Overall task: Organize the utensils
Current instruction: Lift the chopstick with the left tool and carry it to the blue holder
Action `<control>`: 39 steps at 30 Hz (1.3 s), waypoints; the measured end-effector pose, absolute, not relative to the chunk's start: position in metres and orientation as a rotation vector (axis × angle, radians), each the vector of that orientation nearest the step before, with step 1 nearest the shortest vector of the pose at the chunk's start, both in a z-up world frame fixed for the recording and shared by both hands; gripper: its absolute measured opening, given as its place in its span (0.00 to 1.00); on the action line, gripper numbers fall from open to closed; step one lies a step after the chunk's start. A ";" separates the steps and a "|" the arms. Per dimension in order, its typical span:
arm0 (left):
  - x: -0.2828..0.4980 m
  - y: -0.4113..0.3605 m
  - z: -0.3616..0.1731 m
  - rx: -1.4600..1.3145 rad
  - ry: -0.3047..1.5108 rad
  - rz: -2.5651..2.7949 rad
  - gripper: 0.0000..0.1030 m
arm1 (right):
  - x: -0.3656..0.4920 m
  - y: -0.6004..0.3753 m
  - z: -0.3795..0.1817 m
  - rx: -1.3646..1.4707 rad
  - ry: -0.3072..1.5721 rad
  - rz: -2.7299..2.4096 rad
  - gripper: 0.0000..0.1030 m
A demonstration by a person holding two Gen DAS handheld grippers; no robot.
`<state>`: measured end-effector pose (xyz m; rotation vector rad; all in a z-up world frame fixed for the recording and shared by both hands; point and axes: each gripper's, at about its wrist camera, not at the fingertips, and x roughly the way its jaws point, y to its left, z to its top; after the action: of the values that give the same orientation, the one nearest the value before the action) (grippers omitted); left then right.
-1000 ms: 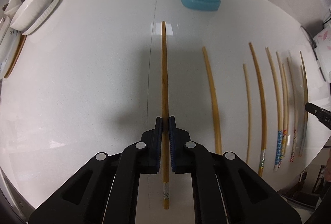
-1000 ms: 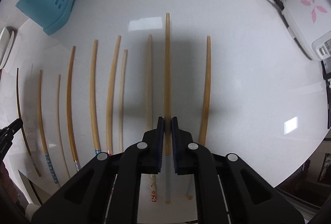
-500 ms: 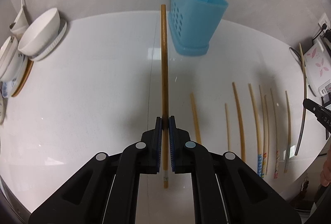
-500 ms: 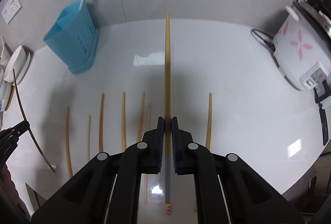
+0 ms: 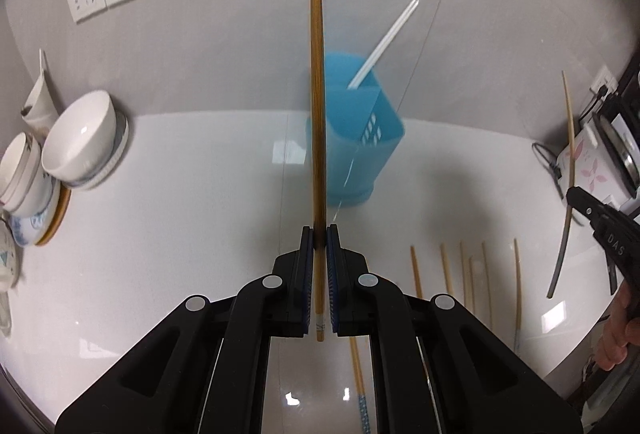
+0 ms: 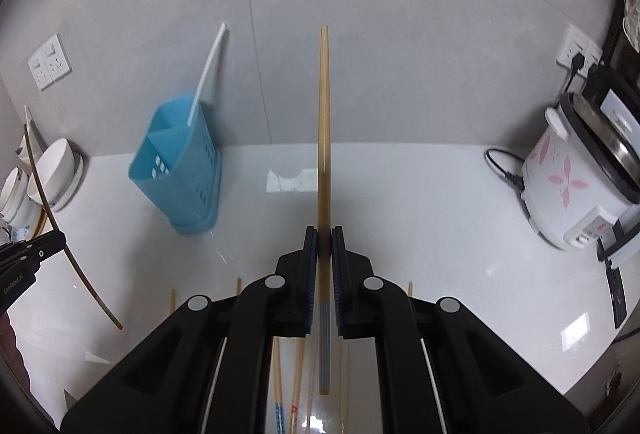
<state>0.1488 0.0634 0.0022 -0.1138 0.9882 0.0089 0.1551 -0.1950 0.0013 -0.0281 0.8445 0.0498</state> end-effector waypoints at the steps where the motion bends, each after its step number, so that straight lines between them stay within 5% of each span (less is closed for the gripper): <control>1: 0.153 0.063 0.008 -0.117 0.978 0.003 0.06 | 0.159 -0.192 0.006 -0.027 0.833 0.058 0.06; 21: 0.240 0.063 0.091 -0.158 0.778 -0.033 0.06 | 0.221 -0.143 0.068 0.049 0.632 0.221 0.06; 39: 0.312 0.047 0.004 -0.143 0.922 -0.041 0.06 | 0.269 -0.106 0.022 0.063 0.698 0.261 0.06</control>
<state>0.3116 0.0467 0.0043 -0.1426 0.9216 -0.0410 0.2691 -0.1056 0.0224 0.0632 0.6977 0.2606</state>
